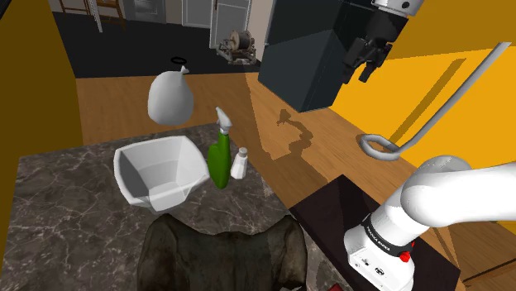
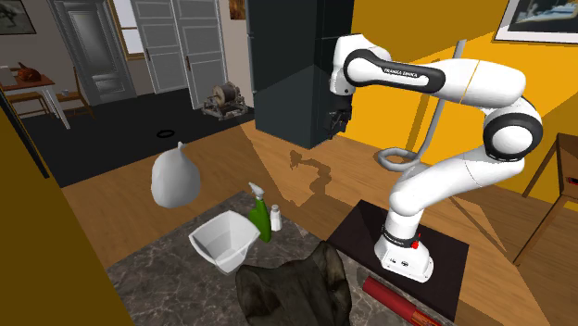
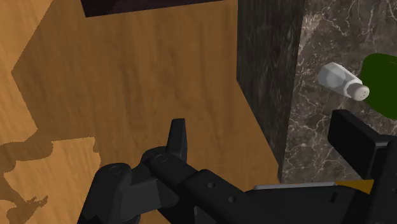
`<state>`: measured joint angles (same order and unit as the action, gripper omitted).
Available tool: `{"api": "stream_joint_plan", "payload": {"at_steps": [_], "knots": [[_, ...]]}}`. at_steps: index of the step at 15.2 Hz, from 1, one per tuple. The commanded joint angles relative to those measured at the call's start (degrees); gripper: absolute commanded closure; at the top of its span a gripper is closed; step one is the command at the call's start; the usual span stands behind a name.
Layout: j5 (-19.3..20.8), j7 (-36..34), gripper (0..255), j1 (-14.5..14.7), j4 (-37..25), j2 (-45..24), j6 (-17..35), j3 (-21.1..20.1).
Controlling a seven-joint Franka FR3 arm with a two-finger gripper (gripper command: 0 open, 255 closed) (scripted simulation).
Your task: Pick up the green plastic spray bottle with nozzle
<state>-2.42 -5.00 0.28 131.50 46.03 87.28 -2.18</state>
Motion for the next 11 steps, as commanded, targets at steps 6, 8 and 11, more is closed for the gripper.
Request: {"api": "stream_joint_plan", "payload": {"at_steps": [6, 8, 11], "knots": [[-3.60, -6.21, 0, 1.58, -0.45, -4.65, 3.92, -5.96], [-4.78, -8.66, 0, 2.12, -1.10, -6.95, 5.53, -8.31], [-6.20, -12.33, 0, 2.78, -2.58, -10.86, 7.93, -11.83]]}}
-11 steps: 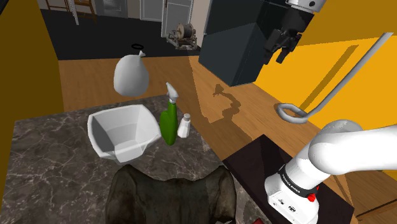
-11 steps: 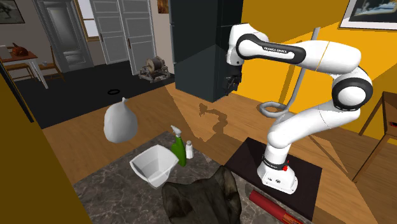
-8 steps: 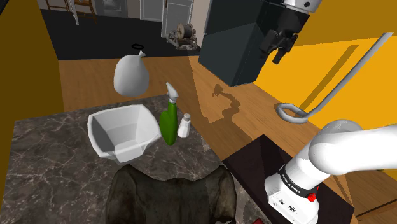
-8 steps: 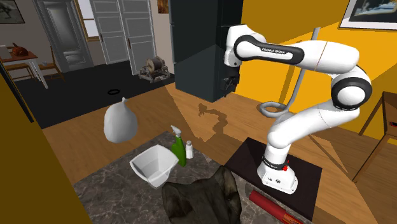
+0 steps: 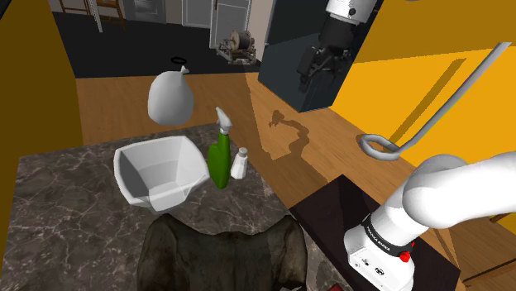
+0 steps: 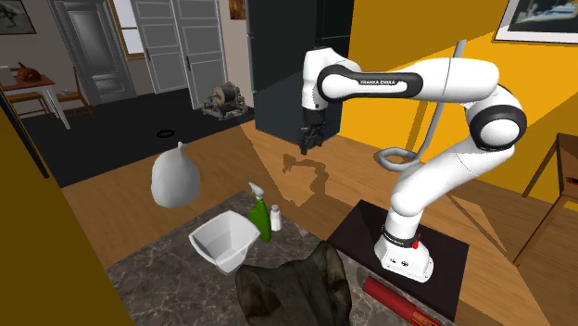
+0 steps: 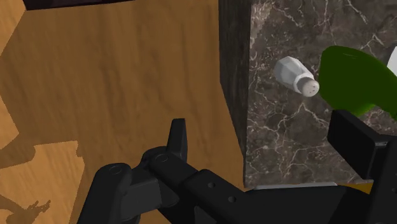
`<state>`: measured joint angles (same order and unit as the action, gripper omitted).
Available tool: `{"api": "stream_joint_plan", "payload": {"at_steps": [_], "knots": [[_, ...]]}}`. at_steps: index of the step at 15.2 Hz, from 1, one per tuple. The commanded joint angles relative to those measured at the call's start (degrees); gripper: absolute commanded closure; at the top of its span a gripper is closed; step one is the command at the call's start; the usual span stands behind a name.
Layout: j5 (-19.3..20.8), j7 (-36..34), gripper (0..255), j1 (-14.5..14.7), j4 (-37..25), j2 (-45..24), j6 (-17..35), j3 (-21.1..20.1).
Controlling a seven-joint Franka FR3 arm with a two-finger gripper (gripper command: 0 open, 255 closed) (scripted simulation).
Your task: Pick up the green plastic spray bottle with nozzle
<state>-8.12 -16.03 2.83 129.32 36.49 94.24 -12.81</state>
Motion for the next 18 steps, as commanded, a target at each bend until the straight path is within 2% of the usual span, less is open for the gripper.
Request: {"api": "stream_joint_plan", "payload": {"at_steps": [1, 9, 16, 18], "knots": [[-0.87, -2.53, 0, 0.41, -1.02, -2.73, 1.75, -2.36], [-1.13, -12.90, 0, 1.25, -8.45, -16.05, 7.47, -11.55], [3.77, -23.51, 0, 2.32, -18.59, -30.82, 10.73, -18.81], [4.48, -24.50, 0, 2.63, -18.94, -32.31, 11.64, -19.27]]}}
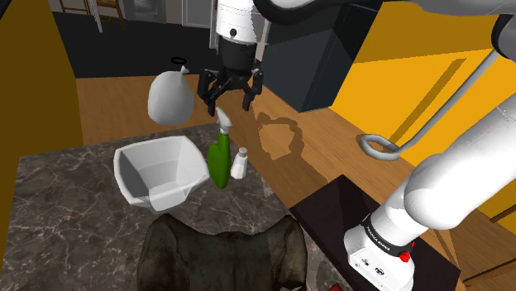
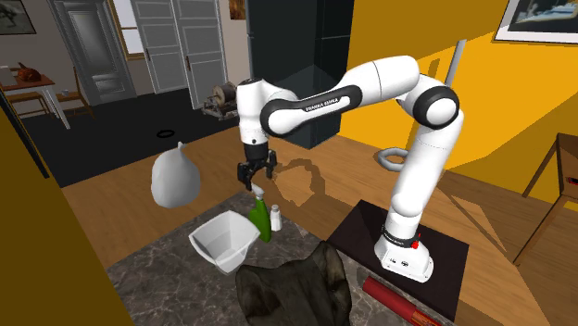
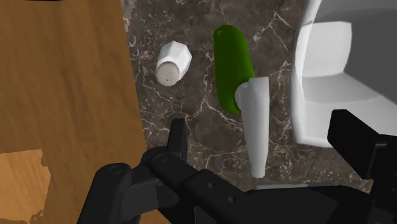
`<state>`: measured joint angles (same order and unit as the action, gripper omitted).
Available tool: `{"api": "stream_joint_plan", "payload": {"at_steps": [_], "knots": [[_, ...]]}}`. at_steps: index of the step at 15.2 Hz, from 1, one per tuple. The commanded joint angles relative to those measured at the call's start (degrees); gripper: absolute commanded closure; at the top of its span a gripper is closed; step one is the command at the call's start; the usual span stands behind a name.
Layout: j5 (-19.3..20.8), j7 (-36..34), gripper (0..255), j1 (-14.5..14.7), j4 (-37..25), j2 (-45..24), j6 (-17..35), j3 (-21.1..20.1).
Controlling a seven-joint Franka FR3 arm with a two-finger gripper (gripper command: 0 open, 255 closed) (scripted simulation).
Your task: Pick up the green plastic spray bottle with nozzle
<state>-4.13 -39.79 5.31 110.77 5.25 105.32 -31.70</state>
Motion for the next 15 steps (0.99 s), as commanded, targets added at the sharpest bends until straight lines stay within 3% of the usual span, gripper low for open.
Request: {"api": "stream_joint_plan", "payload": {"at_steps": [1, 8, 9, 15], "knots": [[0.52, -0.76, 0, 0.18, 0.29, -1.18, 1.32, -0.40], [0.87, -0.98, 0, 0.30, 3.83, -1.99, 5.56, -0.59], [0.86, -0.92, 255, 0.27, 3.88, -1.96, 5.59, -0.57], [0.85, -0.91, 255, 0.27, 3.86, -1.95, 5.56, -0.56]]}}
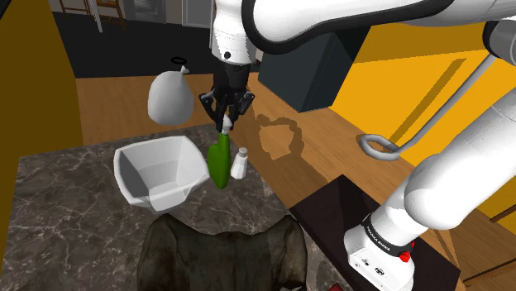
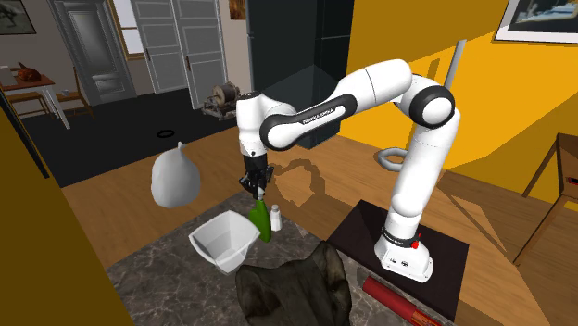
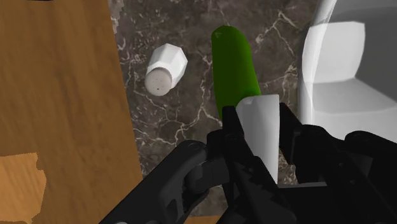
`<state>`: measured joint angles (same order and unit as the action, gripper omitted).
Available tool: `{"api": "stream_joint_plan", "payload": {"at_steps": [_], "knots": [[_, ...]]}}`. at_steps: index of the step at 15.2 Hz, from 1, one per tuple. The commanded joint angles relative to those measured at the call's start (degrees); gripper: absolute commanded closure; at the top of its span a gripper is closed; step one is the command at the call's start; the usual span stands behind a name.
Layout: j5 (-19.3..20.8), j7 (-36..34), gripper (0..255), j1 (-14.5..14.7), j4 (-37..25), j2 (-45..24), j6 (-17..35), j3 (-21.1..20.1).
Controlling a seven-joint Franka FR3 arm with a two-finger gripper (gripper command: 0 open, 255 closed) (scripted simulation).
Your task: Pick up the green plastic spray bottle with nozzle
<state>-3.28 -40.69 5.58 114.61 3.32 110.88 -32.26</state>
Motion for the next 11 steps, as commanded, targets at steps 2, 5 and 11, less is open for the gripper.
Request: {"api": "stream_joint_plan", "payload": {"at_steps": [2, 5, 11], "knots": [[0.01, 0.00, 255, 0.00, 0.00, -0.03, -0.02, 0.00], [-0.14, 0.03, 255, -0.01, -1.22, 0.30, -1.52, 0.04], [-0.40, 0.17, 255, -0.12, -5.22, 0.97, -6.09, 0.24]]}}
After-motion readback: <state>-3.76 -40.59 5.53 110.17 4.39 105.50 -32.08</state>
